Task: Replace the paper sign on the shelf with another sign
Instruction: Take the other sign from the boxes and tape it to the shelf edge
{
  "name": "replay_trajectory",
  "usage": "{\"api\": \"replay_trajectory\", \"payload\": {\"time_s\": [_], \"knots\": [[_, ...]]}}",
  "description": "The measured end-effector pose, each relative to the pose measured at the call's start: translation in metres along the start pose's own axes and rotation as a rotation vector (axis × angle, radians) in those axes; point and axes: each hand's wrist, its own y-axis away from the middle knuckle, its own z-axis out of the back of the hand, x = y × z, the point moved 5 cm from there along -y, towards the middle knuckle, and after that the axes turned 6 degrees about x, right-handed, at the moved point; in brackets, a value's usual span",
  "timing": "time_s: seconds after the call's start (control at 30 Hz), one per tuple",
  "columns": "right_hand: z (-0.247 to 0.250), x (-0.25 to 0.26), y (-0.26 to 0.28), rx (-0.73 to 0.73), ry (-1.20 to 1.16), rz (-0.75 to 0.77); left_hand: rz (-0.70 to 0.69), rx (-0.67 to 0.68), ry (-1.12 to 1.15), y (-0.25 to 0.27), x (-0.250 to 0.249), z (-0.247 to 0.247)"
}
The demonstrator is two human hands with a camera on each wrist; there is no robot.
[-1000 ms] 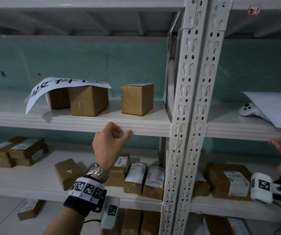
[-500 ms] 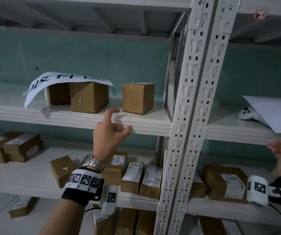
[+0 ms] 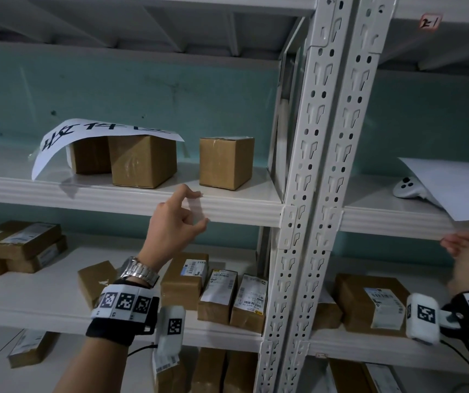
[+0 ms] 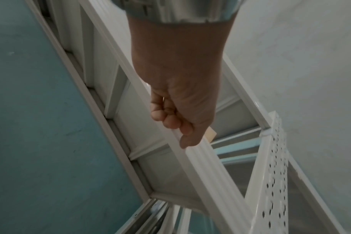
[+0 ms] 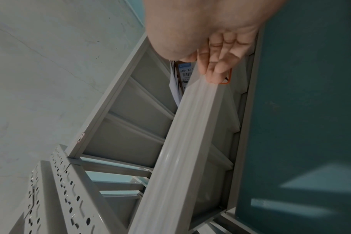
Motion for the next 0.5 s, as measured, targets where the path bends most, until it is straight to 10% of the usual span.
{"api": "replay_trajectory", "payload": {"time_s": [0.5], "knots": [[-0.01, -0.001, -0.008, -0.003, -0.029, -0.047, 0.013, -0.095, 0.091, -0.006, -0.002, -0.003]]}}
